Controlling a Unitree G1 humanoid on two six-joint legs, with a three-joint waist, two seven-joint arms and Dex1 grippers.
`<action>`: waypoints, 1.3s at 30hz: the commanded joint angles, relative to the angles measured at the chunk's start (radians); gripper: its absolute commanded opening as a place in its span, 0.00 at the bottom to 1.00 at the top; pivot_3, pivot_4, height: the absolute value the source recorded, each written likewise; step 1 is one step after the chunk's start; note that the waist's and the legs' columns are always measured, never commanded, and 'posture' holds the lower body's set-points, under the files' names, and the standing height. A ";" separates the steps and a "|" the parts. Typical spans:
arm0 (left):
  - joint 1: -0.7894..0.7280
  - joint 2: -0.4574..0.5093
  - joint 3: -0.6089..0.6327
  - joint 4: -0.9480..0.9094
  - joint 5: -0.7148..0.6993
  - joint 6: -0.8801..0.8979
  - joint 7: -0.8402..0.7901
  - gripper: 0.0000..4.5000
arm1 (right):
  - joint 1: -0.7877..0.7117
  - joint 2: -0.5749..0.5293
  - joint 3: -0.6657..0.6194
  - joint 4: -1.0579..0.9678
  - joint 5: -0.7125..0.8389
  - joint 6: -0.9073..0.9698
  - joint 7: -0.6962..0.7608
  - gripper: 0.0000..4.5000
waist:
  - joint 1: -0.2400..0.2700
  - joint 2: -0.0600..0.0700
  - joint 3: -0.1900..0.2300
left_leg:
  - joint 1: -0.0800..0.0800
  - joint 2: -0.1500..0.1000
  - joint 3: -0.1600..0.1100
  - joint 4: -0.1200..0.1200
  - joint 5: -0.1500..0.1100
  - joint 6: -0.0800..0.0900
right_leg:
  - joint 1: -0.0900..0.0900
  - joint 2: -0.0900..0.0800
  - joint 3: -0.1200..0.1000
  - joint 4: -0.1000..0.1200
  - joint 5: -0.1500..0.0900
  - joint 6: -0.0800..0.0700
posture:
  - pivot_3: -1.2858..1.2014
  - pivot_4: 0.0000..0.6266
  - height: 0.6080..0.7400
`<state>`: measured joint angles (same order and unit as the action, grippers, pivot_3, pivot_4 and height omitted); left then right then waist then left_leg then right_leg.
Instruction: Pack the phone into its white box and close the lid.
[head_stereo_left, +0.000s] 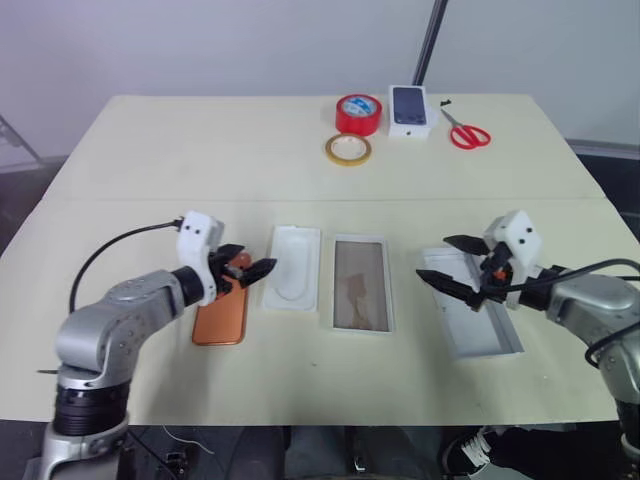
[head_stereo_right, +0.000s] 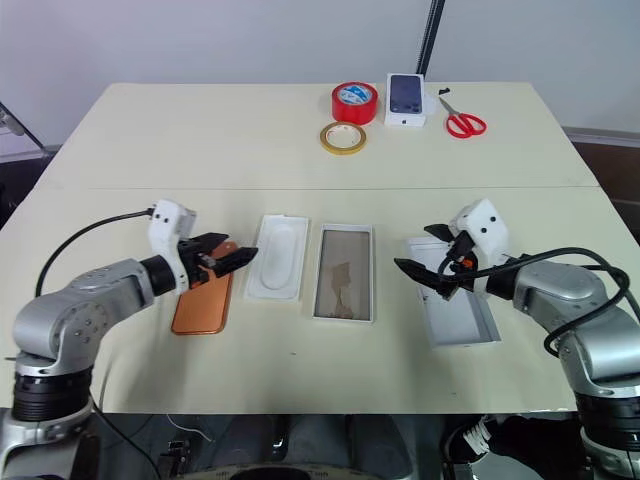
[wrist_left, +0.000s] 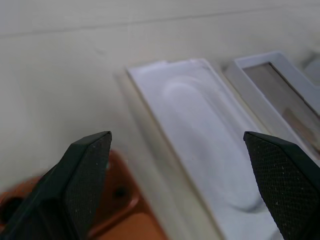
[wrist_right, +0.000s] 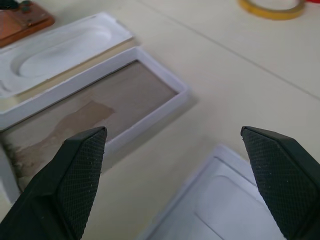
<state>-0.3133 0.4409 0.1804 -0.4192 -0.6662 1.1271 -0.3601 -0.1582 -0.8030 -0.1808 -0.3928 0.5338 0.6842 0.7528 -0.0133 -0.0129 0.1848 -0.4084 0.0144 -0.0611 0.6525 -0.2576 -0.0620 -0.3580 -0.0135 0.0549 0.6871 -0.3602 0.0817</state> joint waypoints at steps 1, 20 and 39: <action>-0.055 -0.069 0.024 -0.052 -0.022 0.174 0.134 0.98 | -0.019 0.007 0.011 -0.039 -0.001 -0.019 -0.002 1.00 | 0.000 0.000 0.000 | 0.000 0.000 0.000 0.000 0.000 0.000 | 0.000 0.000 0.000 0.000 0.000 0.000 | 0.52 0.24 1.00; -0.237 -0.376 0.196 0.111 0.091 0.487 0.327 0.59 | 0.079 -0.103 0.030 -0.196 0.025 0.003 0.108 1.00 | 0.005 -0.001 0.000 | 0.000 -0.001 -0.001 0.001 0.000 0.000 | 0.002 0.001 -0.001 0.000 0.000 0.000 | 0.52 0.24 1.00; -0.333 -0.456 0.426 0.116 0.126 0.484 0.315 0.00 | -0.169 -0.104 0.557 -0.250 -0.251 0.101 0.075 0.69 | 0.002 -0.003 0.000 | 0.000 -0.001 -0.002 0.001 0.003 -0.005 | 0.001 0.000 -0.002 0.000 0.000 0.000 | 0.52 0.24 1.00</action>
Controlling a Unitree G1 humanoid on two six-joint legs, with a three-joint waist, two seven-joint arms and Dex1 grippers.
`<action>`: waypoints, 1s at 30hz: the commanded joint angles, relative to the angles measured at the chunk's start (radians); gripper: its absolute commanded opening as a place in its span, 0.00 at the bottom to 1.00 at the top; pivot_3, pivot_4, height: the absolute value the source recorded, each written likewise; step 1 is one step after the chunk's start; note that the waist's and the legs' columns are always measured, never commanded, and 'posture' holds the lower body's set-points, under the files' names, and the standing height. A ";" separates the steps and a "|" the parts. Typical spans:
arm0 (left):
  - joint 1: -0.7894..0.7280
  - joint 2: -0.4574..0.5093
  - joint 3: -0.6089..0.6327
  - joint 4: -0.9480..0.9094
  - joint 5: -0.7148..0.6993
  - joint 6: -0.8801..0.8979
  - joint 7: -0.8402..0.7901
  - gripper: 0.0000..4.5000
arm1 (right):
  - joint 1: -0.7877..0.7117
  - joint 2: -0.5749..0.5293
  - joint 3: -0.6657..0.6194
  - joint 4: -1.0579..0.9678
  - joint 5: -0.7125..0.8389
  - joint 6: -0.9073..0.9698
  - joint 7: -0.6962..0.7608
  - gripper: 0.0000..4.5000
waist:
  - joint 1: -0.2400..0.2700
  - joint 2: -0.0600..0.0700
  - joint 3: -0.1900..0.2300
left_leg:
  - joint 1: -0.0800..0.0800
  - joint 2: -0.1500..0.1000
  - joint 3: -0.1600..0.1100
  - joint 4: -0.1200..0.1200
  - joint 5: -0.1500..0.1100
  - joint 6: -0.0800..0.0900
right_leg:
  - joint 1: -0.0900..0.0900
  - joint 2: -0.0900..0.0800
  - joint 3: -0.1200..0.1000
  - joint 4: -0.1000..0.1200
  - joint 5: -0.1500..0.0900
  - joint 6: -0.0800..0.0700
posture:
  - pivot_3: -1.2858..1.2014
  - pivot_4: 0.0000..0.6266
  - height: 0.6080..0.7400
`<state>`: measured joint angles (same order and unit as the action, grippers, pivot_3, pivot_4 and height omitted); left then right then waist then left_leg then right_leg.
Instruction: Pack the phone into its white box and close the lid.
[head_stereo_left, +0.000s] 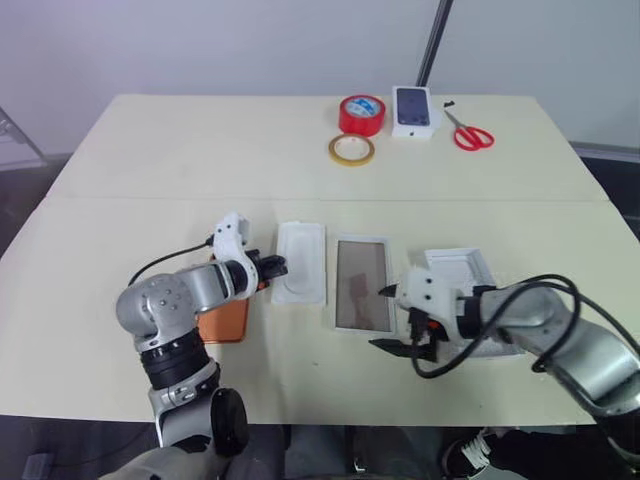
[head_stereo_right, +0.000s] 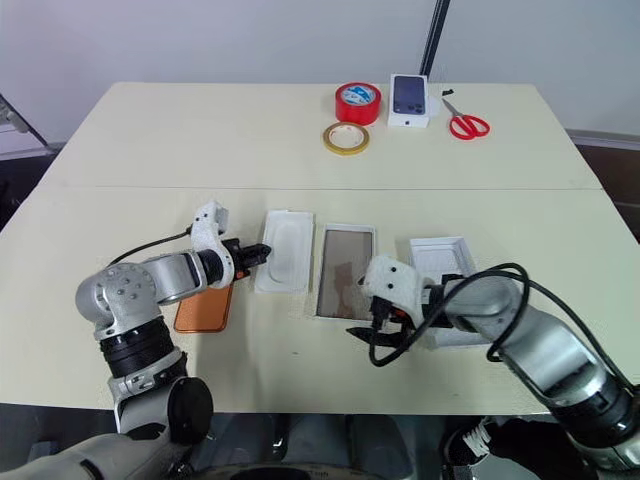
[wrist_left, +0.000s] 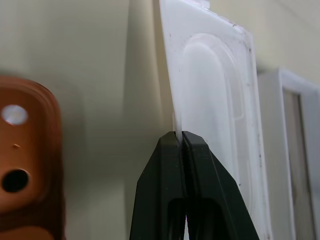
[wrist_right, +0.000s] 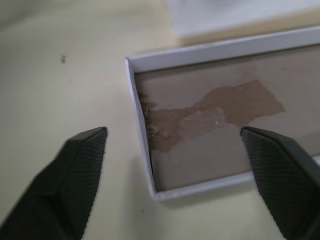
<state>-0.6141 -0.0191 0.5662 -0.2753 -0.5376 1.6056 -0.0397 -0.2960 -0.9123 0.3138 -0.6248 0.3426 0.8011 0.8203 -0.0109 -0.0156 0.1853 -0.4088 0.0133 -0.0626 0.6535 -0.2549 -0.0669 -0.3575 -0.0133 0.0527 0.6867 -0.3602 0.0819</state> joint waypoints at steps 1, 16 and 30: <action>-0.041 0.006 0.053 -0.030 0.000 0.006 -0.006 0.00 | -0.042 0.003 0.096 -0.014 -0.088 -0.023 0.012 0.59 | 0.000 0.000 0.000 | 0.000 0.000 0.000 0.000 0.000 0.000 | 0.000 0.000 0.000 0.000 0.000 0.000 | 0.52 0.24 1.00; -0.092 0.055 0.103 -0.038 -0.024 0.009 -0.028 0.00 | -0.162 0.121 0.220 0.110 -0.278 -0.186 0.066 0.01 | -0.002 -0.001 0.000 | 0.000 0.000 0.000 0.000 0.001 -0.002 | 0.000 0.000 0.000 0.000 0.000 0.000 | 0.52 0.24 1.00; -0.084 -0.030 -0.014 -0.067 -0.037 0.009 0.012 0.00 | -0.194 0.181 -0.010 0.125 -0.203 -0.139 0.098 0.89 | 0.000 -0.001 0.000 | -0.001 0.000 0.000 -0.001 0.002 -0.004 | -0.001 -0.001 0.000 0.000 0.000 0.000 | 0.52 0.24 1.00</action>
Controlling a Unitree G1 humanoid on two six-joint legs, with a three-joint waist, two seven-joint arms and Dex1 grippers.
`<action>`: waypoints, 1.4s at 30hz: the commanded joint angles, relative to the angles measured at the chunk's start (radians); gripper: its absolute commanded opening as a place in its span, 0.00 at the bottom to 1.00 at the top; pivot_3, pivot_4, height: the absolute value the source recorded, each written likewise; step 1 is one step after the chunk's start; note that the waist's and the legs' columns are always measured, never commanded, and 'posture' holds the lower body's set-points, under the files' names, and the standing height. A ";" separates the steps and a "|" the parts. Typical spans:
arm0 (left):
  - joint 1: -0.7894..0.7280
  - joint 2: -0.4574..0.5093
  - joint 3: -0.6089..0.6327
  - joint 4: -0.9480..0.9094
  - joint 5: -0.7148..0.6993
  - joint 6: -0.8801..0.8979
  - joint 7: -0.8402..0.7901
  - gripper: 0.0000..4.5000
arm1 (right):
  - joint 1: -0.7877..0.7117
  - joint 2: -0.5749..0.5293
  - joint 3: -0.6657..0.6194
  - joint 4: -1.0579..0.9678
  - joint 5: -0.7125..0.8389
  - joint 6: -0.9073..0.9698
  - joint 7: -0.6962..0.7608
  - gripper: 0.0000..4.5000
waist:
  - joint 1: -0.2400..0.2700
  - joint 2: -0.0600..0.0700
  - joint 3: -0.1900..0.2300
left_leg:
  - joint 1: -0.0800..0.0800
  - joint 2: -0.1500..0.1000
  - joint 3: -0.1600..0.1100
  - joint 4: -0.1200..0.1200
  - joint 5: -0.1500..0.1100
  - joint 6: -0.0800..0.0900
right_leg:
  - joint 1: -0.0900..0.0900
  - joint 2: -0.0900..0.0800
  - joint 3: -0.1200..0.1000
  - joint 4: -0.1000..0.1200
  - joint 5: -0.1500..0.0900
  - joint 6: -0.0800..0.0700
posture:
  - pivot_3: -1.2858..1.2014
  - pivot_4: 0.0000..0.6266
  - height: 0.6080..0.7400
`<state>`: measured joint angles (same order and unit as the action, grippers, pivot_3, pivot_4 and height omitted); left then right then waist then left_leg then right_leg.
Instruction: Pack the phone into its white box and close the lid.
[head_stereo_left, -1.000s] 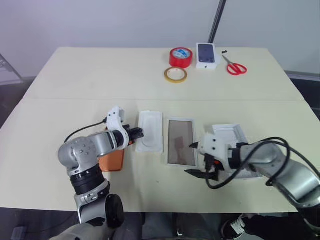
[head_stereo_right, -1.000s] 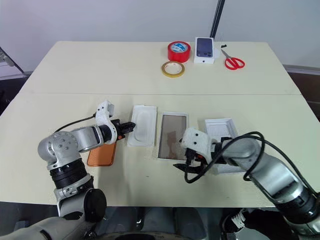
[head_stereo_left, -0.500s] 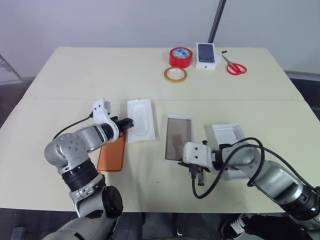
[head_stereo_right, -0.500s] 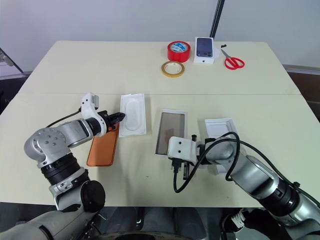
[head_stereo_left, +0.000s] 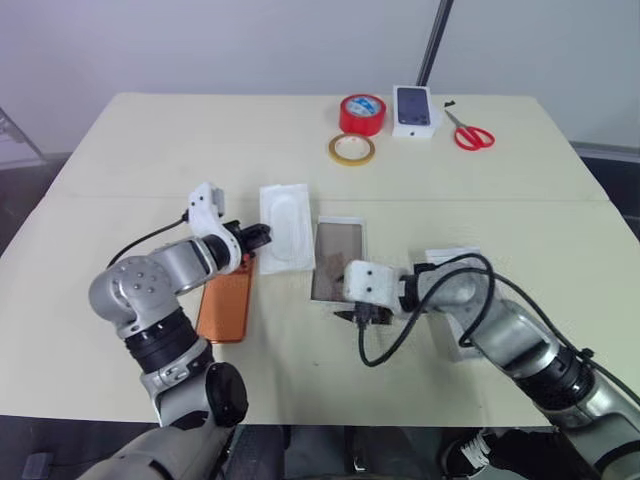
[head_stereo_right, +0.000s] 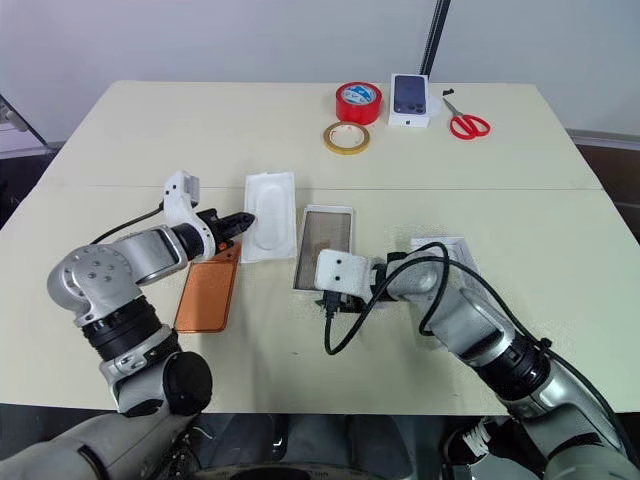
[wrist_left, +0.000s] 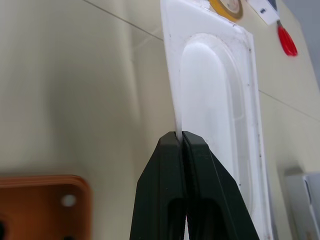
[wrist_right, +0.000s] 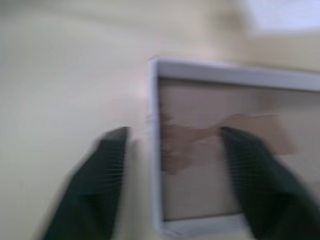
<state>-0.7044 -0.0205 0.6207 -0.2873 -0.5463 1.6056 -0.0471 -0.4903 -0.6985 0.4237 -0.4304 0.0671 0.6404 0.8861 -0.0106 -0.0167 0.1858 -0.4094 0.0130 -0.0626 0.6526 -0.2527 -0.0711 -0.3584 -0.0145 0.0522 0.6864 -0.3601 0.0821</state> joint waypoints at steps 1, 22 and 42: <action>0.013 -0.038 -0.085 -0.062 -0.029 0.009 0.027 0.00 | 0.003 -0.045 -0.143 -0.075 0.086 0.028 0.041 0.89 | 0.000 0.000 0.000 | 0.000 0.000 0.000 0.000 0.000 0.000 | 0.000 0.000 0.000 0.000 0.000 0.000 | 0.52 0.24 1.00; 0.050 -0.138 -0.152 -0.123 -0.124 0.009 0.093 0.74 | 0.030 -0.111 -0.261 -0.033 0.104 -0.001 0.016 0.85 | -0.001 0.000 0.000 | 0.000 0.000 0.000 0.000 -0.002 0.003 | 0.000 0.001 0.000 0.000 0.000 0.000 | 0.52 0.24 1.00; 0.450 0.697 -0.463 -0.140 -0.025 -0.708 -0.648 0.75 | -0.209 0.261 -0.064 0.272 -0.056 0.155 -0.288 0.01 | -0.003 0.001 0.000 | 0.000 0.001 0.002 -0.005 0.002 -0.003 | -0.004 0.000 0.002 0.001 0.000 -0.001 | 0.52 0.24 1.00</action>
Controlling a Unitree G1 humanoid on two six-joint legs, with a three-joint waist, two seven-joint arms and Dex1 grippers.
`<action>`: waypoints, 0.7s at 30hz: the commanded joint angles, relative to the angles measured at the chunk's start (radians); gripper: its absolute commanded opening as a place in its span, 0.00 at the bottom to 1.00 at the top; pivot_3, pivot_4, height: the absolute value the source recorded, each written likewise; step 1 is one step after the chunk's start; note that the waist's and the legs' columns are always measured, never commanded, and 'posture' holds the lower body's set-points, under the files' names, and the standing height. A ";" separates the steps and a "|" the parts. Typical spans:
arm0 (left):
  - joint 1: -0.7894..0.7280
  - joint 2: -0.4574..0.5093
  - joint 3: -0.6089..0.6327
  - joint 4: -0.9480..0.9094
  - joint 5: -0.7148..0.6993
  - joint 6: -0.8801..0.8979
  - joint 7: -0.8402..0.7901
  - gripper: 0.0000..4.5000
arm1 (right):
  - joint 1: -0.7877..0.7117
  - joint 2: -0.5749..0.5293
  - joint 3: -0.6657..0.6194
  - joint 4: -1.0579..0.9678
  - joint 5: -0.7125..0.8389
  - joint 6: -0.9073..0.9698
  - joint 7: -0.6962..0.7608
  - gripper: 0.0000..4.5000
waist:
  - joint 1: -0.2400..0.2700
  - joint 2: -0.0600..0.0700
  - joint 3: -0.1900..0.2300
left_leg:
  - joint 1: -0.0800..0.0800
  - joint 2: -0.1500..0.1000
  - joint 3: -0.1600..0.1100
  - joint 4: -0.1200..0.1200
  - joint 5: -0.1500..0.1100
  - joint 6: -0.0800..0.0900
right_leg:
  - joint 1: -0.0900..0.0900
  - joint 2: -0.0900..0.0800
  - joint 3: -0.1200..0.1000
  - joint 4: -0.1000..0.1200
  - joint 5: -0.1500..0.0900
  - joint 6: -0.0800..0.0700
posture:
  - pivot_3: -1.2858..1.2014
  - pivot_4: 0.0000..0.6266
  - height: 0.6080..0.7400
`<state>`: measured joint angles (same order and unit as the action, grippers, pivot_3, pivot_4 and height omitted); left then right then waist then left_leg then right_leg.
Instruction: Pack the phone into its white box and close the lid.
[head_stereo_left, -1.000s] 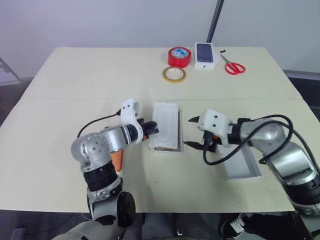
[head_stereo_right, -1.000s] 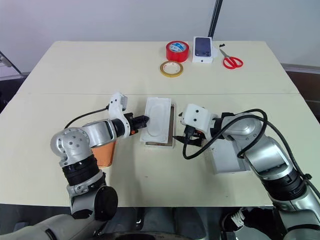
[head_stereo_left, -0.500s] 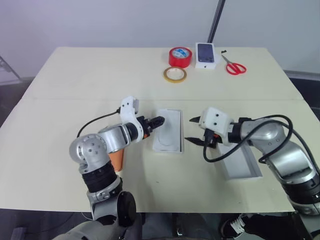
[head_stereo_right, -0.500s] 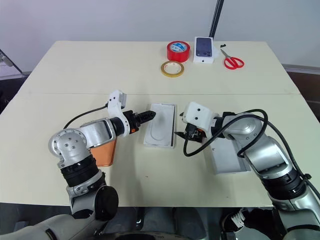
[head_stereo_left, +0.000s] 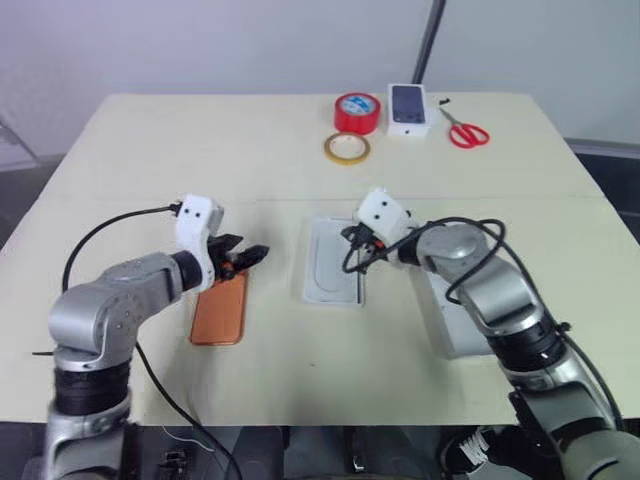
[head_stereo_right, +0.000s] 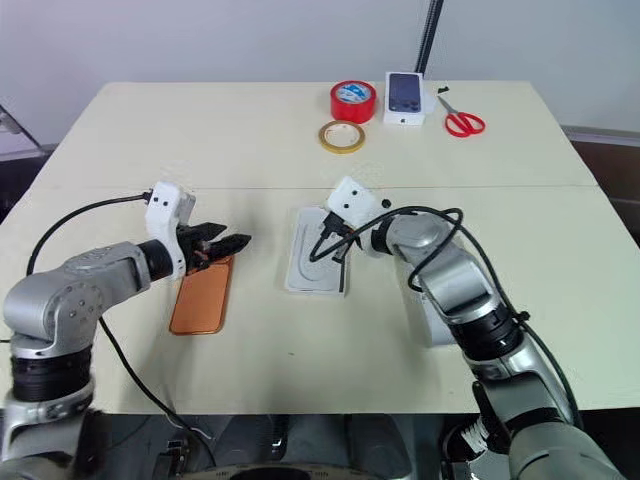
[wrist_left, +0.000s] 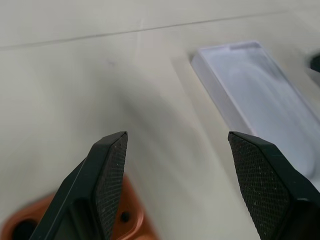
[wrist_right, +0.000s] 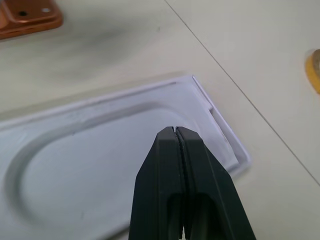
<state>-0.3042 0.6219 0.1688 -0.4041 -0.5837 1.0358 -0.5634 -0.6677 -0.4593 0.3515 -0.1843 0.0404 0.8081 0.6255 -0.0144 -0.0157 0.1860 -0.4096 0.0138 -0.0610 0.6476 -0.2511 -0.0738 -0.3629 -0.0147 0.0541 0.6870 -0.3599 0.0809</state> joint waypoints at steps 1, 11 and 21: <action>0.093 0.094 -0.020 -0.027 0.029 -0.188 -0.181 0.75 | -0.041 0.038 0.017 0.051 -0.039 -0.018 -0.037 0.01 | 0.002 0.000 0.000 | 0.000 0.000 0.000 0.000 0.000 0.000 | 0.000 0.000 0.000 0.000 0.000 0.000 | 0.52 0.24 1.00; 0.214 0.144 -0.037 -0.065 0.057 -0.333 -0.249 0.75 | -0.074 0.077 0.092 0.193 -0.153 -0.080 -0.081 0.01 | -0.005 0.000 0.000 | 0.000 0.000 0.000 -0.001 -0.004 0.007 | -0.001 -0.001 0.000 0.000 0.000 0.000 | 0.52 0.24 1.00; 0.233 0.101 -0.047 -0.107 0.035 -0.310 -0.202 0.75 | -0.058 0.073 0.095 0.237 -0.231 -0.206 -0.078 0.01 | -0.008 0.000 0.000 | -0.001 0.001 0.000 -0.001 -0.004 0.007 | -0.001 0.000 0.000 0.001 0.000 0.000 | 0.52 0.24 1.00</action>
<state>-0.0744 0.7237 0.1191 -0.4804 -0.5356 0.7291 -0.7728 -0.7149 -0.3821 0.4559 0.0625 -0.1768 0.6304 0.5474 -0.0220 -0.0153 0.1862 -0.4101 0.0145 -0.0611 0.6471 -0.2549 -0.0669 -0.3641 -0.0142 0.0542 0.6880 -0.3598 0.0806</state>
